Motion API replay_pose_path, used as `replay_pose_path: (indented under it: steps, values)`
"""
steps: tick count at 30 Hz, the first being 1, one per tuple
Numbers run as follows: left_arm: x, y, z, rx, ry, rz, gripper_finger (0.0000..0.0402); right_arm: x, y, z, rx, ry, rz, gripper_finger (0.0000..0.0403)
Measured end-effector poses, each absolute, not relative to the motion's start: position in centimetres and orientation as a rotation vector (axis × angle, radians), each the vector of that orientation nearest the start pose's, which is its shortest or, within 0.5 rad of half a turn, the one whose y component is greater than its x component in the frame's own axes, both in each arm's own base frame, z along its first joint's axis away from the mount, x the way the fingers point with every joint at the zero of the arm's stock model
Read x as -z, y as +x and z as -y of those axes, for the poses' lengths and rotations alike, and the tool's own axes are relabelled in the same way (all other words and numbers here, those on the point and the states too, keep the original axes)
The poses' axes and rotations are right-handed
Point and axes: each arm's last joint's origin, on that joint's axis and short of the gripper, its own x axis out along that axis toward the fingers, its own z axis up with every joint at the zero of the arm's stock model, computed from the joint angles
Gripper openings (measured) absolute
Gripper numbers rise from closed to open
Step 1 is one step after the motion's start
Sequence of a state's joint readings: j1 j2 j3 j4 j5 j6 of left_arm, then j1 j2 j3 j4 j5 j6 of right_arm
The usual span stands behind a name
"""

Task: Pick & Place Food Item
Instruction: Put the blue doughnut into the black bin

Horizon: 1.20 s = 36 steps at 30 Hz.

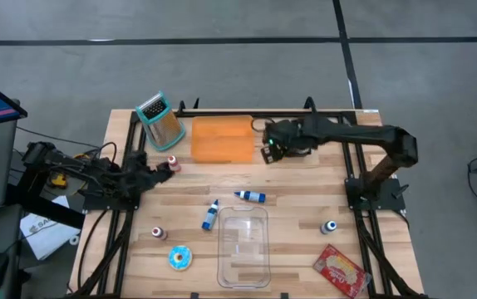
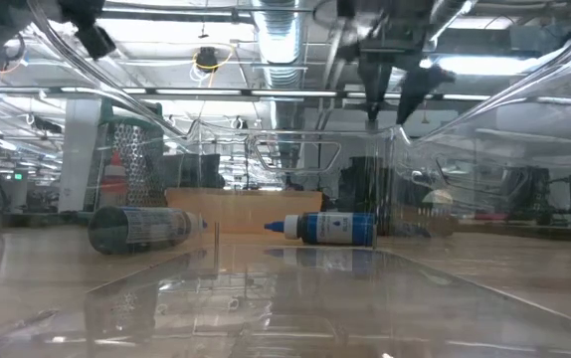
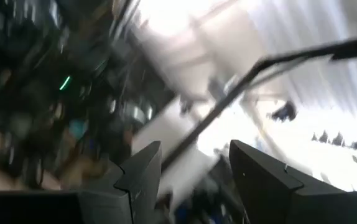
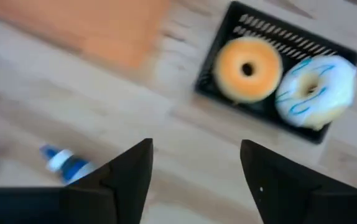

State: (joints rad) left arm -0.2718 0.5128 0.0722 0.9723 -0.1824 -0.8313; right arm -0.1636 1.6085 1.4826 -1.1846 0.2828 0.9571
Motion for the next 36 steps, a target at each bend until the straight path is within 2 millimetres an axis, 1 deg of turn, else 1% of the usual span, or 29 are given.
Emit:
replay_pose_path:
  steps: [2,4,7,10,13,15,18,20,23,27,32,36]
  values:
    - [-23.4,12.2,3.2,0.327,-0.946,0.36,0.0186,-31.6,29.4,4.0,0.952,0.73,-0.961,0.0239]
    - [-24.2,12.9,3.7,0.348,-0.935,0.264,0.0186,-32.7,28.7,2.5,0.938,0.752,-0.9,0.024]
    - [-25.8,14.1,4.4,0.346,-0.877,0.096,0.0186,-34.1,27.5,0.4,0.931,0.788,-0.812,0.024]
    - [-27.6,15.3,5.0,0.308,-0.781,-0.102,0.0186,-35.3,26.1,-1.2,0.941,0.816,-0.733,0.024]
    - [-29.3,16.4,5.5,0.27,-0.668,-0.296,0.0186,-35.8,25.0,-2.4,0.959,0.83,-0.688,0.024]
    - [-29.9,17.2,5.8,0.265,-0.602,-0.433,0.0186,-36.0,24.5,-3.0,0.961,0.839,-0.681,0.024]
    - [-30.5,18.6,6.7,0.318,-0.552,-0.616,0.0186,-36.2,23.8,-4.1,0.952,0.841,-0.675,0.024]
    - [-30.4,19.3,7.5,0.358,-0.537,-0.738,0.0186,-36.2,23.5,-4.9,0.946,0.837,-0.663,0.024]
    - [-29.6,20.1,9.4,0.421,-0.512,-0.89,0.0186,-36.3,23.2,-6.2,0.919,0.83,-0.65,0.024]
    - [-28.5,20.6,12.7,0.493,-0.459,-0.992,0.0186,-36.3,22.6,-8.1,0.867,0.828,-0.651,0.024]
    - [-26.5,20.5,16.4,0.489,-0.308,-1.098,0.0186,-36.6,21.3,-10.6,0.803,0.842,-0.598,0.024]
    - [-24.7,20.6,18.3,0.442,-0.16,-1.18,0.0187,-36.8,20.2,-12.4,0.762,0.859,-0.535,0.024]
